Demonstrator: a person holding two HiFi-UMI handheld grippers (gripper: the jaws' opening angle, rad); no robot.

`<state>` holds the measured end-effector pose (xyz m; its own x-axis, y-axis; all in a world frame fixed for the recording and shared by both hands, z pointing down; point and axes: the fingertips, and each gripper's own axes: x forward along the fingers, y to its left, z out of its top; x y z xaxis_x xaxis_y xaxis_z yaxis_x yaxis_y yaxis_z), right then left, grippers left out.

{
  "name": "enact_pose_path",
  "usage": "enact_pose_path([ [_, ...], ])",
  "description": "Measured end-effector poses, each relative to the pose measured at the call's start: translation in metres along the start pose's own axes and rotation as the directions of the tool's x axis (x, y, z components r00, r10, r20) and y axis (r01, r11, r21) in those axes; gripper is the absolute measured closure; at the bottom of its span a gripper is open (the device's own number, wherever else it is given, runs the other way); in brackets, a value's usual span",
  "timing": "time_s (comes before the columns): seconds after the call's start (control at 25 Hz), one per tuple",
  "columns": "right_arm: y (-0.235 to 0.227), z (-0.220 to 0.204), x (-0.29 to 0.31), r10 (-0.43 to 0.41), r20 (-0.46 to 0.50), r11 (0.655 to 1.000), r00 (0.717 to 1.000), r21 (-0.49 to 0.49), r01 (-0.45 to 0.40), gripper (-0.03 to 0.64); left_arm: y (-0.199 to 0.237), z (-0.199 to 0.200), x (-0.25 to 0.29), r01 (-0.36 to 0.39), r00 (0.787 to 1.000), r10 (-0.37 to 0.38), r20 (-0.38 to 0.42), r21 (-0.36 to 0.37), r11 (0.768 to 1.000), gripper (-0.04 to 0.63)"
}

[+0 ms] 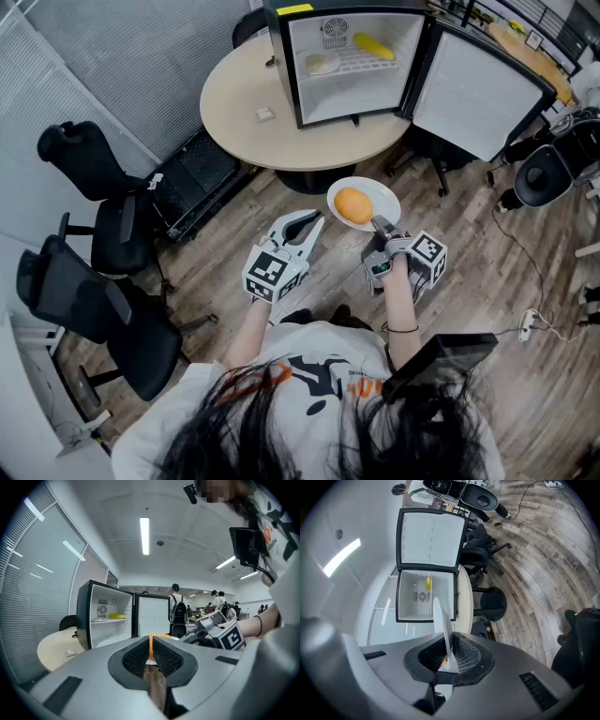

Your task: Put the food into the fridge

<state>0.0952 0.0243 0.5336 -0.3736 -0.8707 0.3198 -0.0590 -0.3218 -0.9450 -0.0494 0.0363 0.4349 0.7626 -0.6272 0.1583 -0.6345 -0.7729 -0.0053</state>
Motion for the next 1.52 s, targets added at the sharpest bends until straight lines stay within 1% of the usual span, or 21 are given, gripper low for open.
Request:
enact_pose_path([
  [0.12,0.001,-0.002,-0.002,-0.004,-0.007,1.0,1.0,0.013,0.004,0.58,-0.001,-0.002,0.0,-0.003,1.0,0.003,-0.008,-0.001,1.0,0.581],
  [0.28,0.008,-0.008,-0.003,0.018,-0.02,0.999,1.0,0.05,-0.017,0.58,-0.002,-0.003,0.0,-0.005,1.0,0.004,-0.006,-0.006,1.0,0.581],
  [0.48,0.01,-0.004,-0.004,0.018,-0.027,0.999,0.999,0.035,-0.017,0.579,-0.003,-0.007,0.004,-0.005,1.0,0.005,-0.019,-0.01,1.0,0.581],
  [0.6,0.01,0.002,-0.005,0.014,-0.031,0.999,0.999,0.046,-0.012,0.58,-0.004,-0.009,0.011,-0.007,1.0,0.006,-0.025,-0.021,1.0,0.581],
  [0.72,0.009,0.009,-0.003,0.019,-0.043,0.999,0.999,0.05,-0.017,0.579,-0.003,-0.007,0.019,-0.011,1.0,0.01,-0.011,-0.046,0.999,0.581],
  [0.92,0.007,0.023,-0.002,-0.002,-0.055,0.999,0.998,0.041,0.004,0.58,-0.004,-0.007,0.035,-0.025,1.0,0.024,-0.009,-0.051,0.998,0.581],
  [1.2,0.004,0.043,0.008,0.007,-0.106,0.999,0.994,0.035,-0.003,0.58,-0.008,-0.014,0.055,-0.056,0.998,0.056,-0.006,-0.105,0.993,0.581],
  [1.36,-0.004,0.051,0.013,-0.017,-0.125,0.999,0.992,0.037,0.022,0.579,-0.012,-0.021,0.063,-0.065,0.998,0.062,-0.032,-0.105,0.992,0.581],
  [1.52,-0.002,0.056,0.02,-0.026,-0.133,0.999,0.991,0.041,0.032,0.58,-0.007,-0.018,0.071,-0.071,0.997,0.068,-0.029,-0.112,0.991,0.581],
])
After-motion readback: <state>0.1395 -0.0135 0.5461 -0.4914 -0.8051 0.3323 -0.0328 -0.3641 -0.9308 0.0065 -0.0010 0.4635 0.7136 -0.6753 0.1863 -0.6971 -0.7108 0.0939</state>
